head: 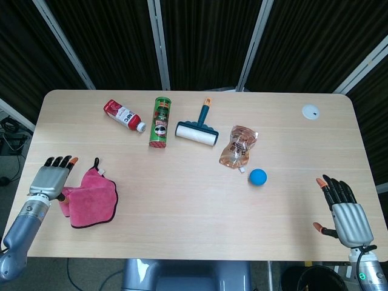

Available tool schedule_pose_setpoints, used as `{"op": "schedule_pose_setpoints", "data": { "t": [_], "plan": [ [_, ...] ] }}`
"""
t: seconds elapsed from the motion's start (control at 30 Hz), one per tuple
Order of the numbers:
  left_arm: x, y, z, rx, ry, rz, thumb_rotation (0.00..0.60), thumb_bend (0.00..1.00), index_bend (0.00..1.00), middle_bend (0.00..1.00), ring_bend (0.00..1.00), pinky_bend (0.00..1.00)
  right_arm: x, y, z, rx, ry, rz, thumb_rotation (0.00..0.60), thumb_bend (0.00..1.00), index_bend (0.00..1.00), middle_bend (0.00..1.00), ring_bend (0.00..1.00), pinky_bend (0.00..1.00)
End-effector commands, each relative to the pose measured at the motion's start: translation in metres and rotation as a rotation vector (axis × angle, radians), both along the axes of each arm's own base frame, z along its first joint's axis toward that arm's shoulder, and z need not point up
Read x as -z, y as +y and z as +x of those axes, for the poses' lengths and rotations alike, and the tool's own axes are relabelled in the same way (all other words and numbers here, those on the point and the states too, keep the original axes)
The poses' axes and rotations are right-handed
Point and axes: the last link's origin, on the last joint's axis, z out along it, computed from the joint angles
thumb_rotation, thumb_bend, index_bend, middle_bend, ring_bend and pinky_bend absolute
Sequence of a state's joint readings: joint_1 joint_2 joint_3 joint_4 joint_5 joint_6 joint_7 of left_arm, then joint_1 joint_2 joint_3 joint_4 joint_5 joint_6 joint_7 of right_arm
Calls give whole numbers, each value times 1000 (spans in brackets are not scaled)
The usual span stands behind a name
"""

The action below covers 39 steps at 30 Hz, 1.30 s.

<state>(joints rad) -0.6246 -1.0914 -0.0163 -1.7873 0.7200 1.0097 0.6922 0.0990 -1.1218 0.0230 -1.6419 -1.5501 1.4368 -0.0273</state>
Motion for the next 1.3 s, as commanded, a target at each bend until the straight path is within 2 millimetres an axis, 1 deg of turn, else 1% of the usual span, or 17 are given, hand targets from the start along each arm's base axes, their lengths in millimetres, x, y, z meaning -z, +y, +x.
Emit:
{"op": "schedule_pose_setpoints", "data": {
  "t": [0.03, 0.1, 0.13, 0.23, 0.3, 0.4, 0.47, 0.57, 0.73, 0.8, 0.83, 0.9, 1.1, 1.2, 1.3],
  "plan": [
    [8, -5, 10, 39, -89, 57, 600, 0, 0, 0, 0, 0, 0, 0, 0, 1, 0, 0, 600, 13, 0, 0, 0, 57],
    [6, -5, 19, -42, -246, 41, 600, 0, 0, 0, 0, 0, 0, 0, 0, 1, 1, -1, 600, 12, 0, 0, 0, 57],
    [2, -4, 22, -57, -276, 34, 600, 0, 0, 0, 0, 0, 0, 0, 0, 1, 1, -1, 600, 13, 0, 0, 0, 57],
    [-7, -3, 27, -78, -316, -3, 600, 0, 0, 0, 0, 0, 0, 0, 0, 1, 1, -1, 600, 13, 0, 0, 0, 57],
    [-10, -5, 30, -110, -346, -36, 600, 0, 0, 0, 0, 0, 0, 0, 0, 1, 1, -1, 600, 13, 0, 0, 0, 57],
    [-14, -9, 38, -232, -440, -151, 600, 0, 0, 0, 0, 0, 0, 0, 0, 2, 1, 0, 600, 13, 0, 0, 0, 57],
    [-19, -5, 40, -274, -455, -202, 600, 0, 0, 0, 0, 0, 0, 0, 0, 2, 2, -1, 600, 13, 0, 0, 0, 57],
    [-23, 1, 42, -248, -439, -198, 600, 0, 0, 0, 0, 0, 0, 0, 0, 3, 1, -2, 600, 13, 0, 0, 0, 57],
    [-25, -2, 41, -139, -421, -89, 600, 0, 0, 0, 0, 0, -1, 0, -1, 5, 0, -3, 600, 13, 0, 0, 0, 57],
    [-26, -8, 39, -67, -396, -21, 600, 0, 0, 0, 0, 0, -1, 0, -1, 5, 0, -3, 600, 13, 0, 0, 0, 57],
    [-29, -14, 37, -2, -375, 41, 600, 0, 0, 0, 0, 0, -1, 0, -1, 5, -2, -3, 600, 13, 0, 0, 0, 57],
    [-27, -30, 32, 77, -371, 126, 600, 0, 0, 0, 0, 0, -1, 0, -1, 5, -2, -2, 600, 13, 0, 0, 0, 57],
    [-29, -68, 12, 176, -348, 250, 600, 0, 0, 0, 0, 0, -1, 1, 0, 1, 3, -1, 600, 14, 0, 0, 0, 57],
    [-28, -85, 4, 216, -348, 287, 600, 0, 0, 0, 0, 0, 0, 1, 0, -1, 5, 1, 600, 13, 0, 0, 0, 57],
    [-28, -96, -1, 247, -345, 306, 600, 0, 0, 0, 0, 0, 0, 1, 1, -4, 7, 0, 600, 13, 0, 0, 0, 57]
  ]
}}
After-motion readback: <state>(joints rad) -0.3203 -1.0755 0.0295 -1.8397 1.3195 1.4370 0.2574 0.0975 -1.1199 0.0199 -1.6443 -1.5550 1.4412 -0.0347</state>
